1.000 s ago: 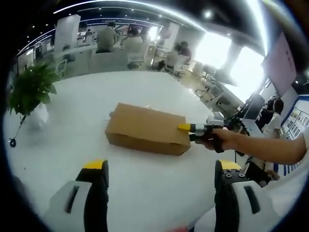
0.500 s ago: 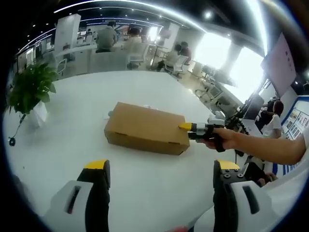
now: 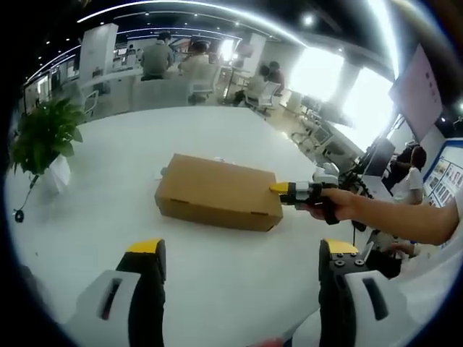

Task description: Operate the shoe box by opening the lid, removing the specified soft item, and placing it in the target area until the item is outside and the box remains undamaged.

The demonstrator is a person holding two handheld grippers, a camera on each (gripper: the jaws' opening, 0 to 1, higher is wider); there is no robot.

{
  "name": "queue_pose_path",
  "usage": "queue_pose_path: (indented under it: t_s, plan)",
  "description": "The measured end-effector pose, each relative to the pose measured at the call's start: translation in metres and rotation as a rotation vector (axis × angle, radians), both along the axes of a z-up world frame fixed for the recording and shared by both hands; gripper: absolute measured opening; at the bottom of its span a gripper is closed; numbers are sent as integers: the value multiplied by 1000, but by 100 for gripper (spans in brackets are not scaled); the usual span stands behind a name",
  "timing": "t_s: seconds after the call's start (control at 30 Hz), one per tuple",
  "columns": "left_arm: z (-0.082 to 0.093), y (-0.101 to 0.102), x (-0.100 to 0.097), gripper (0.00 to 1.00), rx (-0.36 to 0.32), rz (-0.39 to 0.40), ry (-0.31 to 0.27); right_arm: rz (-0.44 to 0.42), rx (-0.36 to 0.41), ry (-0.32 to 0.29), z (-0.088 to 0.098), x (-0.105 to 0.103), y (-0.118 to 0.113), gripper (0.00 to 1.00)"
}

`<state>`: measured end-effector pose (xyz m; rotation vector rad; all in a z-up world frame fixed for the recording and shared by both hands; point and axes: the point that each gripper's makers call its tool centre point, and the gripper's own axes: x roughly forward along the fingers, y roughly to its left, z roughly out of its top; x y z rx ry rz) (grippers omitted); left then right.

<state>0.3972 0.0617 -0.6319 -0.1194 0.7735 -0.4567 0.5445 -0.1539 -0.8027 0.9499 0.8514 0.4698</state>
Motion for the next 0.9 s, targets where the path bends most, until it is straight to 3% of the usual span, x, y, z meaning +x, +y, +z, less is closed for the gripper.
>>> queue_pose_path:
  t_s: [0.13, 0.9]
  plan:
    - [2, 4, 2, 92, 19, 11, -29, -3, -4, -3, 2, 0, 0, 29]
    - [11, 15, 5, 95, -34, 67, -38, -24, -17, 7, 2, 0, -3, 27]
